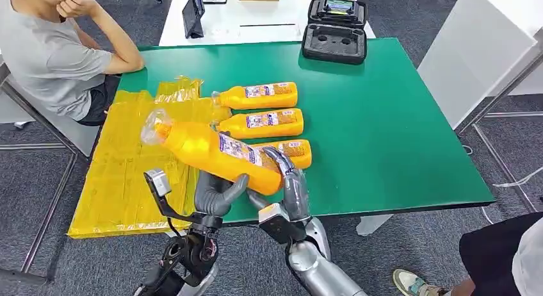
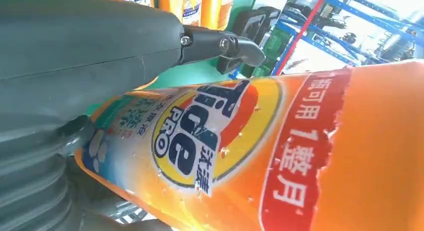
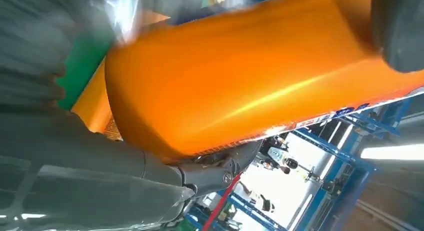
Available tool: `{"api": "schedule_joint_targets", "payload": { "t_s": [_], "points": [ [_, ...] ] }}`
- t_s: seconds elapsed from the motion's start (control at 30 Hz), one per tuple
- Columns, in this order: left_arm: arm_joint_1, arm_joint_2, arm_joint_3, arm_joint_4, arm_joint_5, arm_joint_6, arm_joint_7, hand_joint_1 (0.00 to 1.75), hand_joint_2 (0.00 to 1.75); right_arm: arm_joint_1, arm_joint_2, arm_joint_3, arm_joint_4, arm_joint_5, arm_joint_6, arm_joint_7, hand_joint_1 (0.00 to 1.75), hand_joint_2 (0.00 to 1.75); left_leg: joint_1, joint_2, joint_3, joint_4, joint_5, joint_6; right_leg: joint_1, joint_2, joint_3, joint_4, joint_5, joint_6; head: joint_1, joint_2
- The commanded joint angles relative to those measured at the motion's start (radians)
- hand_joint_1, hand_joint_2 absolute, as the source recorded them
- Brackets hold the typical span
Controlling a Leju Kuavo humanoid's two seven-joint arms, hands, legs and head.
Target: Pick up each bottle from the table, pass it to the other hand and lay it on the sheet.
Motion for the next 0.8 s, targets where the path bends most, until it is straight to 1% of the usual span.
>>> {"api": "schedule_joint_targets", "payload": {
  "t_s": [0.03,0.07,0.17,0.2,0.23,0.3,0.33,0.37,0.4,0.43,0.47,0.53,0.6,0.67,0.7,0.77,0.8],
  "points": [
    [-0.024,0.017,0.018,0.045,-0.003,0.000,0.003,0.00,0.00,-0.008,-0.007,-0.044,-0.007,-0.033,0.042,0.001,1.75,1.75,0.000,0.000,0.002,-0.001,-0.001,0.000,0.000,-0.001,0.002,-0.001,-0.001,0.000,0.000,0.000],
    [-0.024,0.017,0.018,0.045,-0.003,0.000,0.003,0.00,0.00,-0.008,-0.007,-0.044,-0.007,-0.033,0.042,0.001,1.75,1.75,0.000,0.000,0.002,-0.001,0.000,0.000,0.000,-0.001,0.002,-0.001,0.000,0.000,0.000,0.000],
    [-0.024,0.016,0.018,0.044,-0.004,0.000,0.003,0.00,0.00,-0.010,-0.008,-0.045,-0.008,-0.032,0.047,0.001,1.75,1.75,-0.001,0.000,0.005,-0.001,-0.001,0.000,0.000,-0.001,0.005,-0.001,-0.001,0.000,0.000,0.000],
    [-0.024,0.016,0.018,0.044,-0.004,0.000,0.003,0.00,0.00,-0.010,-0.008,-0.045,-0.008,-0.032,0.047,0.001,1.75,1.75,-0.001,0.000,0.003,-0.001,-0.001,0.000,0.000,-0.001,0.003,-0.001,-0.001,0.000,0.000,0.000],
    [-0.024,0.016,0.018,0.044,-0.004,0.000,0.003,0.00,0.00,-0.010,-0.008,-0.045,-0.008,-0.032,0.047,0.001,1.75,1.75,-0.001,0.001,0.005,-0.001,-0.001,0.000,0.000,-0.001,0.005,-0.001,-0.001,0.000,0.000,0.000],
    [-0.024,0.016,0.018,0.044,-0.004,0.000,0.003,0.00,0.00,-0.010,-0.008,-0.045,-0.009,-0.029,0.049,0.001,1.75,1.75,0.000,0.000,0.002,-0.001,0.000,0.000,0.000,-0.001,0.002,-0.001,0.000,0.000,0.000,0.000],
    [-0.025,0.015,0.018,0.045,-0.004,-0.001,0.003,0.00,0.00,-0.013,-0.007,-0.042,-0.006,-0.027,0.061,0.001,1.75,1.75,0.000,0.000,0.004,-0.001,-0.001,0.000,0.000,-0.001,0.004,-0.001,-0.001,0.000,0.000,0.000],
    [-0.025,0.014,0.018,0.045,-0.004,-0.002,0.003,0.00,1.75,-0.015,-0.006,-0.040,-0.005,-0.025,0.066,0.001,1.75,1.75,0.000,0.000,0.003,-0.001,-0.001,0.000,0.000,-0.001,0.003,-0.001,-0.001,0.000,0.000,0.000],
    [-0.025,0.014,0.018,0.045,-0.004,-0.002,0.003,0.00,1.75,-0.015,-0.006,-0.040,-0.005,-0.025,0.066,0.001,1.75,1.75,-0.001,0.000,0.005,-0.001,-0.001,0.000,0.000,-0.001,0.005,-0.001,-0.001,0.000,0.000,0.000],
    [-0.028,0.012,0.016,0.046,-0.004,-0.003,0.003,0.00,1.75,-0.019,0.001,-0.034,0.006,-0.025,0.086,0.001,1.75,1.75,-0.001,0.000,0.003,-0.001,-0.001,0.000,0.000,-0.001,0.003,-0.001,-0.001,0.000,0.000,0.000],
    [-0.029,0.012,0.015,0.045,-0.005,-0.005,0.002,0.00,1.75,-0.020,0.005,-0.031,0.018,-0.024,0.101,0.001,1.75,1.75,-0.001,0.001,0.006,-0.002,-0.002,0.000,0.000,-0.001,0.005,-0.001,-0.002,0.000,0.000,0.000],
    [-0.031,0.011,0.014,0.044,-0.006,-0.006,0.002,0.00,1.75,-0.022,0.011,-0.024,0.034,-0.021,0.110,0.001,1.75,1.75,0.000,0.000,0.003,-0.001,-0.001,0.000,0.000,-0.001,0.003,-0.001,-0.001,0.000,0.000,0.000],
    [-0.028,0.009,0.018,0.044,0.001,-0.008,0.006,0.00,1.75,-0.019,0.016,-0.021,0.041,-0.027,0.120,0.001,1.75,1.75,-0.001,0.001,0.006,-0.002,-0.002,-0.001,0.000,-0.001,0.006,-0.001,-0.001,0.000,0.000,0.000],
    [-0.028,0.012,0.020,0.044,0.001,-0.008,0.006,0.00,1.75,-0.018,0.019,-0.017,0.046,-0.025,0.122,0.001,1.75,1.75,0.000,0.001,0.004,-0.001,-0.001,0.000,0.000,0.000,0.004,-0.001,-0.001,0.000,0.000,0.000],
    [-0.027,0.012,0.021,0.045,0.001,-0.009,0.006,0.00,1.75,-0.020,0.020,-0.014,0.049,-0.024,0.124,0.001,1.75,1.75,0.000,0.001,0.006,-0.002,-0.002,0.000,0.000,-0.001,0.006,-0.002,-0.002,0.000,0.000,0.000],
    [-0.027,0.011,0.020,0.048,0.001,-0.009,0.006,0.00,1.75,-0.023,0.022,-0.013,0.056,-0.026,0.130,0.001,1.75,1.75,0.000,0.000,0.003,-0.001,0.000,0.000,0.000,0.000,0.002,-0.001,0.000,0.000,0.000,0.000],
    [-0.029,0.009,0.020,0.051,0.001,-0.010,0.006,0.00,1.75,-0.026,0.022,-0.010,0.059,-0.022,0.128,0.001,1.75,1.75,0.000,0.001,0.005,-0.001,-0.001,0.000,0.000,0.000,0.004,-0.001,-0.001,0.000,0.000,0.000]
  ]
}}
